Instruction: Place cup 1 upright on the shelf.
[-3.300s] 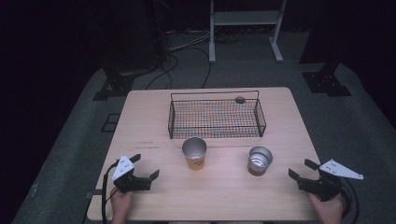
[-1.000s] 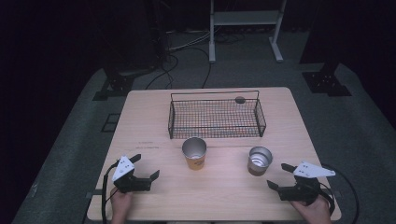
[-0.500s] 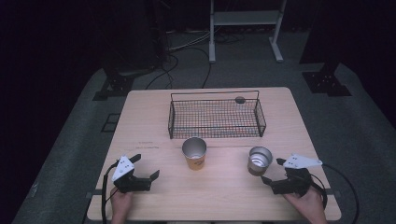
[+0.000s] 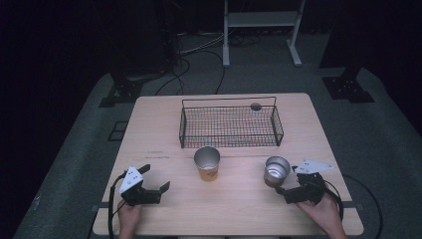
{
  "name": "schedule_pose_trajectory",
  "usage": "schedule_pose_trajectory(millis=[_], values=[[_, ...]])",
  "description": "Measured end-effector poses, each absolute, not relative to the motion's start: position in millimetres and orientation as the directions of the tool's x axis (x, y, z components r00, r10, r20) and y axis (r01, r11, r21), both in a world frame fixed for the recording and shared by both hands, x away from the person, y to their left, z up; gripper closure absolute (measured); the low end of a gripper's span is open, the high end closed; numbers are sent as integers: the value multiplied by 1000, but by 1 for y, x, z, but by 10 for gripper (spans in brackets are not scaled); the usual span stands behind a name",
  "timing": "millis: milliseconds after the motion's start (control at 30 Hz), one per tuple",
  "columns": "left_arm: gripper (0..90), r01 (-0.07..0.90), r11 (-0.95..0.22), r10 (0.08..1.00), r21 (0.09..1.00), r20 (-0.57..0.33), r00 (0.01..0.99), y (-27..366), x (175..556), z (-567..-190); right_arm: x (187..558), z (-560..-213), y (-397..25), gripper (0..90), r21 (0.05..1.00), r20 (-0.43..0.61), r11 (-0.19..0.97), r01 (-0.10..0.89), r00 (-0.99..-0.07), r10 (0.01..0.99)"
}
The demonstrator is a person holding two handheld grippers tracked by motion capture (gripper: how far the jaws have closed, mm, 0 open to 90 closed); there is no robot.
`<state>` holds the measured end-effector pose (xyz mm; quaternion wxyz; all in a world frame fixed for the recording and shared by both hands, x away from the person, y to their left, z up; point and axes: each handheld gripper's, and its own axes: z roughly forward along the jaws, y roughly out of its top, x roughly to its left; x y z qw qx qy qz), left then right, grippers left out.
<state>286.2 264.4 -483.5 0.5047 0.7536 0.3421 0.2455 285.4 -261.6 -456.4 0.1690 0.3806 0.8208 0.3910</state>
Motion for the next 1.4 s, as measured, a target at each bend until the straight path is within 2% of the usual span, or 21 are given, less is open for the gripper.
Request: schedule_pose_trajectory(millis=[1000, 1167, 1200, 1400], values=[[0, 268, -254, 763, 929, 22, 646, 265, 286, -483, 316, -455, -239, 17, 709, -1, 458, 536, -649, 761], [0, 268, -254, 762, 929, 22, 647, 265, 286, -483, 319, -453, -237, 78, 693, -9, 472, 545, -648, 761], [0, 268, -254, 762, 929, 22, 647, 265, 286, -483, 319, -453, -237, 137, 693, 0, 464, 552, -644, 765], [0, 267, -253, 762, 930, 22, 647, 265, 286, -483, 320, -453, -238, 164, 691, 2, 463, 555, -642, 767]])
